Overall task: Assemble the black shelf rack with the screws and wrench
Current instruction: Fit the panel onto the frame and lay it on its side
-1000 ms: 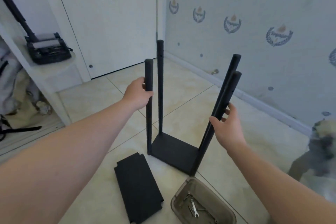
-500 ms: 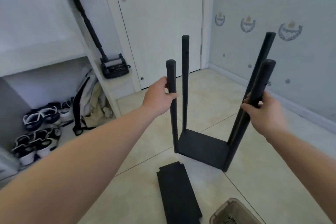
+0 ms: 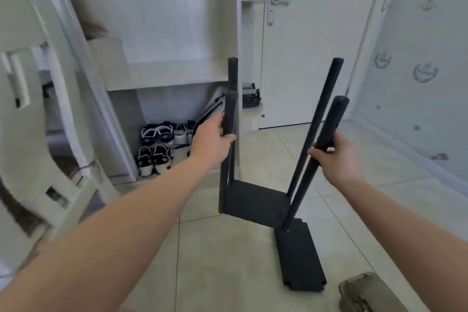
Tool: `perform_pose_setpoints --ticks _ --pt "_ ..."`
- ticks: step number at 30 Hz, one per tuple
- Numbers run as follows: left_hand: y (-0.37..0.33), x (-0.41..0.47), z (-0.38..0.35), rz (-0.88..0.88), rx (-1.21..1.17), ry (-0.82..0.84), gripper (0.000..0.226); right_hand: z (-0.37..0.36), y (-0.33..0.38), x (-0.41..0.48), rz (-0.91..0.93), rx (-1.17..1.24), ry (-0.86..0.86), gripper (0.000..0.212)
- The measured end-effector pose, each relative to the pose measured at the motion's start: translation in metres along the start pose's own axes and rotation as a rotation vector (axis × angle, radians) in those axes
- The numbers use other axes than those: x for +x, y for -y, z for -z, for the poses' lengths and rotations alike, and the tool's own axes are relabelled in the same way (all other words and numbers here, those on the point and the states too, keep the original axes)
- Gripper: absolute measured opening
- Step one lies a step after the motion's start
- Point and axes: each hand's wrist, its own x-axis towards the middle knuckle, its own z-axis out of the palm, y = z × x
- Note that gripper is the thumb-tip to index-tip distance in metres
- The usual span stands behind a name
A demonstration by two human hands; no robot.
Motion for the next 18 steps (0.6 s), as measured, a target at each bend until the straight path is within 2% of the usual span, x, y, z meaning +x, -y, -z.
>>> perform_pose_setpoints --ticks 8,12,18 --pt "0.099 -0.09 0.061 0.22 0.036 -0.045 0.025 -0.099 0.022 -0.077 0.011 -0.01 0.149 0.024" --pt "0.136 -0.111 0.065 0.275 0.047 -0.076 0.024 -0.135 0.008 -0.087 -0.005 0.006 0.169 0.031" --pt "0.17 -0.118 0.061 0.312 0.072 -0.116 0.026 -0.179 -0.018 -0.092 -0.021 0.044 0.148 0.03"
